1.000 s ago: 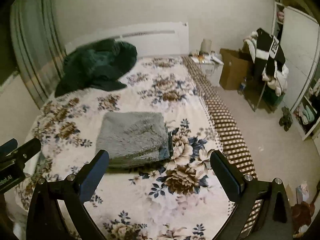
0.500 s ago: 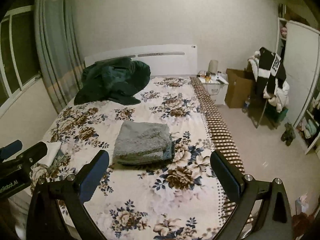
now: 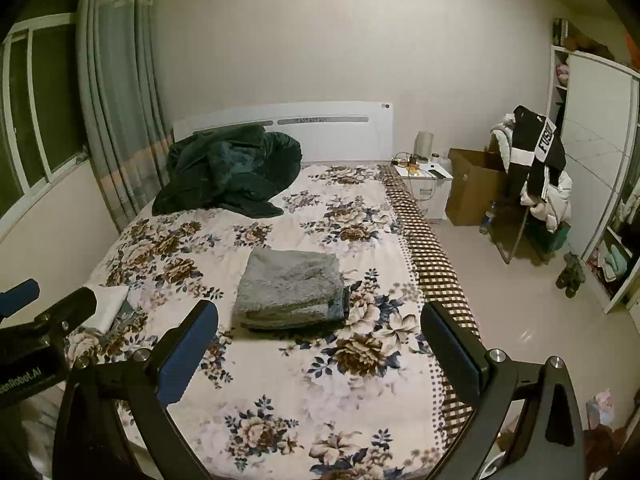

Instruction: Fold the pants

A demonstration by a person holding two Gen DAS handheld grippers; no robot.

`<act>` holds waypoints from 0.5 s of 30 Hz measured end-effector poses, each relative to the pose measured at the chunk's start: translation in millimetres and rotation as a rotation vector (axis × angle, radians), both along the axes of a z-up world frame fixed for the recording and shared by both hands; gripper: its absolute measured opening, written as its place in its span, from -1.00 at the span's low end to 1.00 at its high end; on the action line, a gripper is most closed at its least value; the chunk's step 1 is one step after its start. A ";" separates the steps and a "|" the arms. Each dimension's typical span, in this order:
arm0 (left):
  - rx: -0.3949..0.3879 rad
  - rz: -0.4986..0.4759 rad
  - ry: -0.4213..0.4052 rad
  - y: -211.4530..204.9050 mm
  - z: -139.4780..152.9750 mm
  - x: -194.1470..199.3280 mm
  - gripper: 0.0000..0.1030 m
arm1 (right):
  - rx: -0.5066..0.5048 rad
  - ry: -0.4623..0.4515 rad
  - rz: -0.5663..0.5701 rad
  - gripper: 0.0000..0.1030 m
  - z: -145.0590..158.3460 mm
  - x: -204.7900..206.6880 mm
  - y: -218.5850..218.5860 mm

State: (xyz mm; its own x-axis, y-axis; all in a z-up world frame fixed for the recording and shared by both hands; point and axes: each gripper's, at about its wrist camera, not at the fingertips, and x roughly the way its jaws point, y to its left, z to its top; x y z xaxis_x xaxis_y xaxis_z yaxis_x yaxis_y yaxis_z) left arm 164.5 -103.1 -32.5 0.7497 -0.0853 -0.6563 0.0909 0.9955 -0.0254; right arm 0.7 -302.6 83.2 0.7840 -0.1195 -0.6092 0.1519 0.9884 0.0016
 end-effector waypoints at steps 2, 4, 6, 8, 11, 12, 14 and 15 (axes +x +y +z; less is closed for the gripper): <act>0.002 0.000 0.002 0.8 -0.4 -2.1 0.99 | -0.001 0.002 -0.002 1.00 3.3 -3.3 1.8; 0.003 0.006 -0.002 0.6 0.5 -4.2 0.99 | -0.001 0.004 -0.004 1.00 6.4 -8.8 2.8; 0.006 0.004 -0.008 0.7 0.1 -7.8 0.99 | 0.000 0.002 -0.003 1.00 8.5 -10.4 2.3; 0.008 0.006 -0.009 0.1 0.0 -8.2 0.99 | -0.002 0.006 0.000 1.00 7.5 -8.4 1.8; 0.009 0.005 -0.010 1.0 0.5 -9.2 0.99 | 0.004 0.004 0.001 1.00 8.7 -9.5 2.9; 0.010 0.003 -0.012 0.7 1.6 -10.0 0.99 | 0.000 0.003 0.000 1.00 9.6 -11.3 3.1; 0.009 0.003 -0.014 0.3 3.1 -11.4 0.99 | 0.003 0.000 0.001 1.00 11.2 -13.6 2.7; 0.010 0.004 -0.012 0.3 2.9 -11.5 0.99 | 0.004 0.001 0.001 1.00 10.1 -10.2 3.9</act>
State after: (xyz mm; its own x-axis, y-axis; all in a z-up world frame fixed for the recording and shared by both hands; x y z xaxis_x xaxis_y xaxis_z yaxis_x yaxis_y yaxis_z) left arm 153.0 -102.8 -29.6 0.7578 -0.0761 -0.6480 0.0875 0.9961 -0.0145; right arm -9.6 -298.7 93.3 0.7835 -0.1162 -0.6104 0.1504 0.9886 0.0050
